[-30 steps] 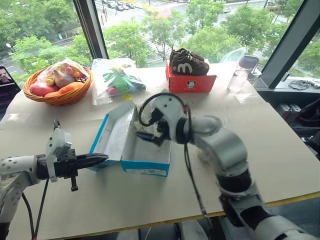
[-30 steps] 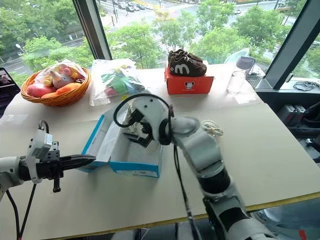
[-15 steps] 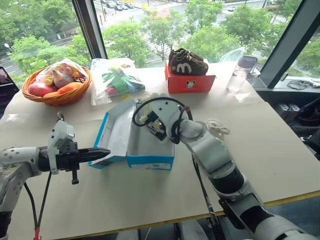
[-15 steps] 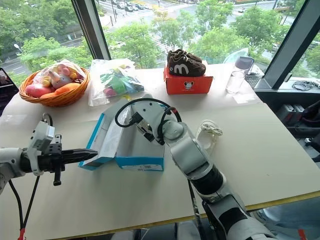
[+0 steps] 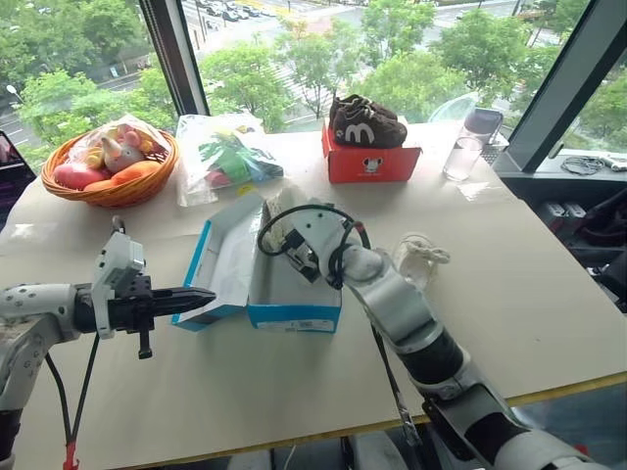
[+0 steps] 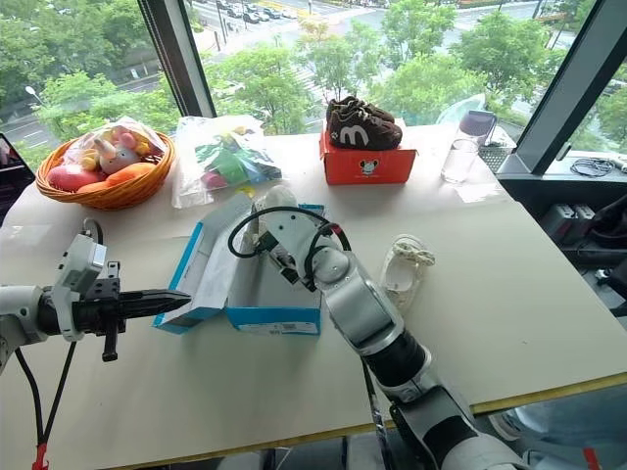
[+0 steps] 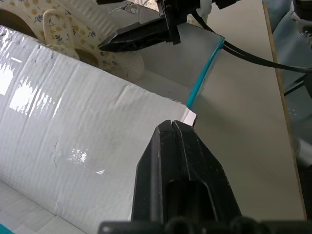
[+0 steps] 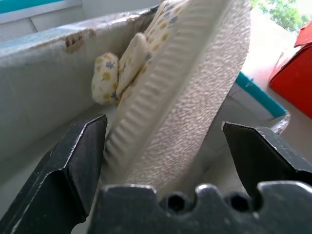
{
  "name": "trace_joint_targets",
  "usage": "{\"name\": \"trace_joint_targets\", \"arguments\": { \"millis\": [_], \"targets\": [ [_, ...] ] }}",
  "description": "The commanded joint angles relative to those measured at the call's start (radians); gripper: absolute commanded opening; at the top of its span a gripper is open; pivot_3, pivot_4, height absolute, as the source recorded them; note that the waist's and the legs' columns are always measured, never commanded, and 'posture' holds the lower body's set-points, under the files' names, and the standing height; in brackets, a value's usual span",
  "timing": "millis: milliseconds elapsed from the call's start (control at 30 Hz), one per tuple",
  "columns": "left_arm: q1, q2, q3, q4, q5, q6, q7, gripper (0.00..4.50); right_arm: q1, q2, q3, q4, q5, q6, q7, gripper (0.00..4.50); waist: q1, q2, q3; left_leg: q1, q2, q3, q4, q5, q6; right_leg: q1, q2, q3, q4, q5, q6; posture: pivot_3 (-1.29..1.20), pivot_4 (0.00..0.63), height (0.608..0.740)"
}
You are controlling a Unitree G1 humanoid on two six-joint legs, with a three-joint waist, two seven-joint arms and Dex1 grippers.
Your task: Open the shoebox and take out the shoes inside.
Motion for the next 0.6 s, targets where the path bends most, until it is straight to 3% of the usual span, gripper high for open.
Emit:
{"name": "trace_joint_targets", "arguments": {
  "millis": [33, 333, 500, 600],
  "targets": [
    [0.003, 0.007, 0.014, -0.025, -0.011, 0.003, 0.001, 0.0, 0.005, 0.003, 0.0, 0.002, -0.016, -0.034, -0.008, 4.2, 0.0, 0.0, 0.0, 0.0, 0.0, 0.0, 0.0, 0.0, 0.0, 0.0, 0.0, 0.0, 0.0, 0.0, 0.0, 0.0, 0.15, 0.74],
    [-0.007, -0.002, 0.004, -0.021, -0.011, 0.003, 0.004, 0.0, -0.006, 0.0, -0.014, -0.008, -0.018, -0.029, -0.001, 1.56, -0.001, 0.0, 0.0, 0.0, 0.0, 0.0, 0.0, 0.0, 0.0, 0.0, 0.0, 0.0, 0.0, 0.0, 0.0, 0.0, 0.15, 0.74],
    [-0.014, -0.006, -0.003, -0.016, -0.01, -0.001, 0.007, 0.0, -0.004, 0.005, -0.019, -0.008, -0.015, -0.026, 0.0, 1.56, -0.001, 0.0, 0.0, 0.0, 0.0, 0.0, 0.0, 0.0, 0.0, 0.0, 0.0, 0.0, 0.0, 0.0, 0.0, 0.0, 0.15, 0.74],
    [-0.013, -0.01, -0.006, -0.019, -0.011, -0.002, 0.011, 0.0, 0.005, 0.057, -0.124, -0.019, 0.024, -0.013, -0.027, 1.56, -0.001, 0.0, 0.0, 0.0, 0.0, 0.0, 0.0, 0.0, 0.0, 0.0, 0.0, 0.0, 0.0, 0.0, 0.0, 0.0, 0.15, 0.74]
  ]
}}
